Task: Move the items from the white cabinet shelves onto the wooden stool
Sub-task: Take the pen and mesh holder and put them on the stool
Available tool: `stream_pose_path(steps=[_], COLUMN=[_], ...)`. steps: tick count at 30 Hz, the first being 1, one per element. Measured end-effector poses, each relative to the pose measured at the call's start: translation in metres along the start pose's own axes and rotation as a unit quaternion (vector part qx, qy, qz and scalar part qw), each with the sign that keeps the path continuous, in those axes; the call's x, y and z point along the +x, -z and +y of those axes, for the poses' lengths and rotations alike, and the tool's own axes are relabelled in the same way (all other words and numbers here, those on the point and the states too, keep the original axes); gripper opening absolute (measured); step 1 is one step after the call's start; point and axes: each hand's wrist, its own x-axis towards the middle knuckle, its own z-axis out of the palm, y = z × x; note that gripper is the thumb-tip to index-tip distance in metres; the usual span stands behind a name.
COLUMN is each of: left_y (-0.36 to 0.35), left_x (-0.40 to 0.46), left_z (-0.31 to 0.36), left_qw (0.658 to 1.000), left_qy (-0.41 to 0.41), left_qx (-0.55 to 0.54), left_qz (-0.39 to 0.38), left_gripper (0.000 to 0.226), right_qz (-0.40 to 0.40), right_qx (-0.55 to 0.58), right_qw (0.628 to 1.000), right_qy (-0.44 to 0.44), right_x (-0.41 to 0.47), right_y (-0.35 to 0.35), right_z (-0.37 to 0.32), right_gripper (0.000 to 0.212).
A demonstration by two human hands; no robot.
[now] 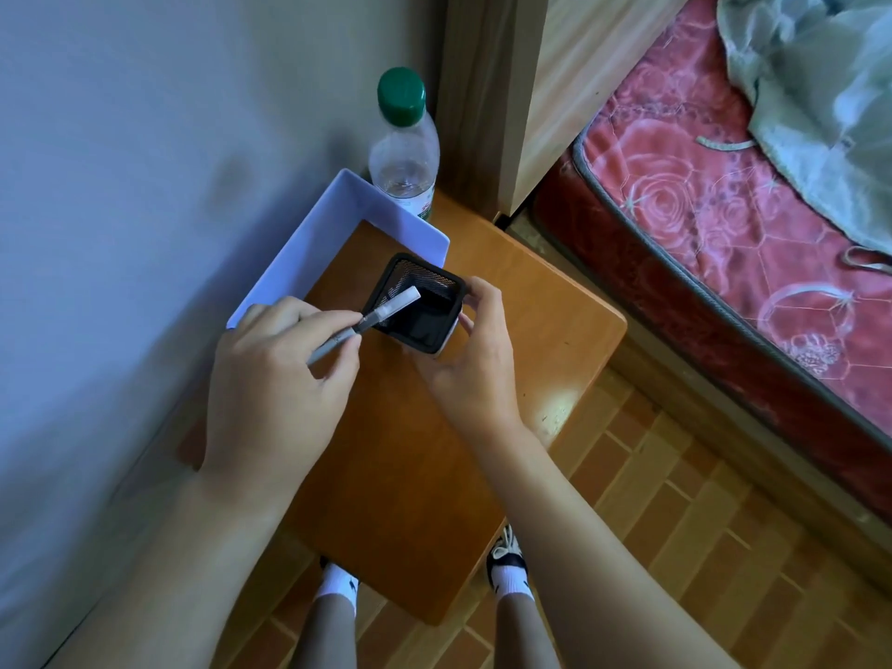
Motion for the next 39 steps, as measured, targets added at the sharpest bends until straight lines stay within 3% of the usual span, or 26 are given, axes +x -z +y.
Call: stream_pose_path(steps=[9,16,27,39], left_y=[-0.005,-0.003,-0.002,-0.003], left_x=[-0.006,-0.004,0.008,0.017], left_z=[-0.009,-0.009,-0.016,-0.032], left_qw=[1.000,1.000,0.998,0.996], left_qy=[-0.004,0.000,0.014,0.061], left_qx=[0.002,-0.002,0.026,-0.007], left_qz=[-0.005,0.006,0.052,0.061], left_gripper=[0.022,0.018,0.017,0.011], right_qz=[-0.011,-0.023,0.031,0.040], right_qx=[-0.019,-0.052,-0.059,-0.025], right_qw=[0.999,0.998,0.993,0.994], right_qy=[-0.027,-0.014,0.100,0.099], right_x=[0.004,-0.012,-0.019,-0.003], right_y=[-0.004,0.015,0.023,-0.004], right_z=[0.012,0.007,-0.008,-0.015], right_gripper=[0.088,0.110,0.045,0.040])
